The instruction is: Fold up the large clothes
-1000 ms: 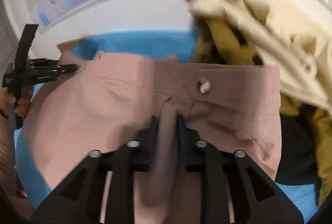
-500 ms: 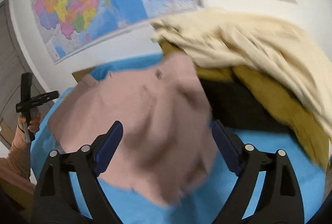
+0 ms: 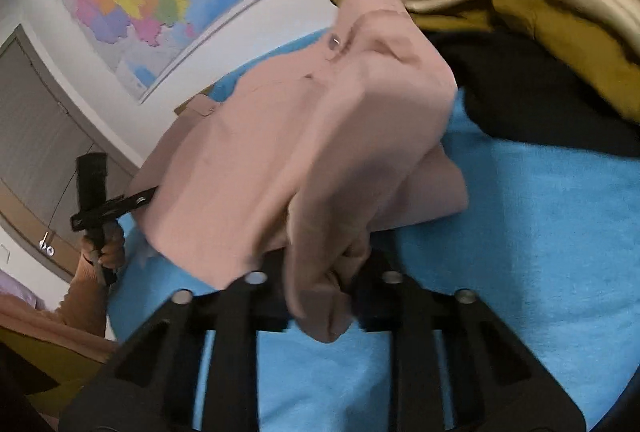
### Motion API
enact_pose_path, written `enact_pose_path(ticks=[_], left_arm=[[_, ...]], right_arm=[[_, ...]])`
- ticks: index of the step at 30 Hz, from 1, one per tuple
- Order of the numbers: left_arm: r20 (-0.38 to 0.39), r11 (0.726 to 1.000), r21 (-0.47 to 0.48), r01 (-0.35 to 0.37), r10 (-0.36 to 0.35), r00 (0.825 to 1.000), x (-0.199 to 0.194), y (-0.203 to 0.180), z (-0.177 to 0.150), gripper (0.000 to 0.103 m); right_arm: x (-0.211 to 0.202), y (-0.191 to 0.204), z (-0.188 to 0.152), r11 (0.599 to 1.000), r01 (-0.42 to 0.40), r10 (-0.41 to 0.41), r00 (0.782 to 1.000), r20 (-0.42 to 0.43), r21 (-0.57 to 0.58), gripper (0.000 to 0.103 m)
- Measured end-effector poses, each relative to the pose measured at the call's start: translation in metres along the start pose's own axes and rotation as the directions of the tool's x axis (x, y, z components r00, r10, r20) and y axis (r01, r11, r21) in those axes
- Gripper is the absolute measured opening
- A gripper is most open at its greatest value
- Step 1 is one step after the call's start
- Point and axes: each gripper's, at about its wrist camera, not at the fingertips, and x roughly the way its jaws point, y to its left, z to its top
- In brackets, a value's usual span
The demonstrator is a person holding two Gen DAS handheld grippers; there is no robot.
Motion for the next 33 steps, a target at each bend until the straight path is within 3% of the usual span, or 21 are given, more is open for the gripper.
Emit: enact_pose_path(ticks=[2,4,7,9,11,13,14,16,17,18,21,24,27,29,31,32,33], left_arm=[[0.002,0.992,-0.088,0.086,-0.086,0.996,-0.016,0.011,0.002,0.013],[0.030,0.975,-0.147,0.166,-0.163,0.986,-0.041,0.018,0.000,0.009],[0.040,0.973,-0.139,0.181,-0.177,0.983,-0.073,0.014,-0.007,0.010],[-0.013,0.978,-0.119,0.168,-0.171,0.985,-0.067,0.009,-0.021,0.014],[-0.092,0.990,-0.091,0.111,-0.119,0.989,-0.047,0.005,-0.031,0.017],[-0.134,0.998,-0.056,0.008,-0.015,0.991,-0.025,0.006,-0.036,0.033],[-0.127,0.998,-0.056,-0.014,0.006,0.992,-0.023,0.009,-0.035,0.044],[-0.088,0.999,-0.025,-0.041,0.039,0.995,-0.028,0.006,-0.030,0.051],[-0.064,0.999,-0.002,-0.034,0.034,0.997,-0.032,0.001,-0.026,0.062],[-0.050,0.999,0.021,-0.036,0.037,0.998,-0.034,-0.003,-0.023,0.075],[-0.038,0.994,0.094,-0.064,0.068,0.997,-0.026,-0.016,-0.011,0.075],[-0.063,0.994,0.099,-0.054,0.061,0.996,-0.006,-0.021,0.000,0.068],[-0.084,0.991,0.103,-0.080,0.089,0.992,0.009,-0.024,0.003,0.055],[-0.111,0.994,0.086,-0.071,0.081,0.991,0.022,-0.024,0.008,0.051],[-0.123,0.994,0.084,-0.067,0.077,0.989,0.026,-0.022,0.010,0.044],[-0.120,0.994,0.092,-0.066,0.077,0.990,0.027,-0.022,0.011,0.036],[-0.114,0.993,0.098,-0.067,0.078,0.990,0.028,-0.023,0.014,0.027]], right_arm=[[-0.037,0.009,0.006,0.996,-0.085,0.083,0.994,0.071,0.016,0.013],[-0.066,0.017,0.006,0.994,-0.110,0.109,0.987,0.115,0.003,0.009],[-0.106,0.028,-0.003,0.997,-0.042,0.051,0.989,0.139,-0.064,0.008],[-0.103,0.008,-0.014,1.000,-0.010,0.009,0.996,0.092,0.006,0.008],[-0.076,-0.020,-0.035,0.994,0.069,-0.064,0.996,-0.061,0.083,0.008],[-0.061,-0.030,-0.043,0.987,0.116,-0.102,0.987,-0.122,0.112,0.015],[-0.061,-0.031,-0.044,0.984,0.141,-0.127,0.984,-0.125,0.112,0.029],[-0.071,-0.026,-0.036,0.978,0.180,-0.172,0.982,-0.079,0.107,0.051],[-0.079,-0.017,-0.029,0.972,0.224,-0.222,0.974,-0.035,0.077,0.063],[-0.085,-0.007,-0.022,0.967,0.252,-0.253,0.967,0.004,0.042,0.066],[-0.085,0.014,-0.005,0.973,0.230,-0.228,0.971,0.072,-0.022,0.077],[-0.056,0.037,0.006,0.973,0.199,-0.193,0.979,0.058,-0.116,0.077],[-0.009,0.051,0.012,0.960,0.200,-0.206,0.979,-0.006,-0.193,0.075],[0.018,0.053,0.011,0.951,0.223,-0.237,0.971,-0.041,-0.213,0.071],[0.043,0.050,0.008,0.931,0.271,-0.298,0.951,-0.080,-0.245,0.056],[0.051,0.047,0.004,0.924,0.288,-0.319,0.944,-0.089,-0.252,0.042],[0.054,0.046,0.004,0.924,0.290,-0.321,0.942,-0.094,-0.251,0.019]])
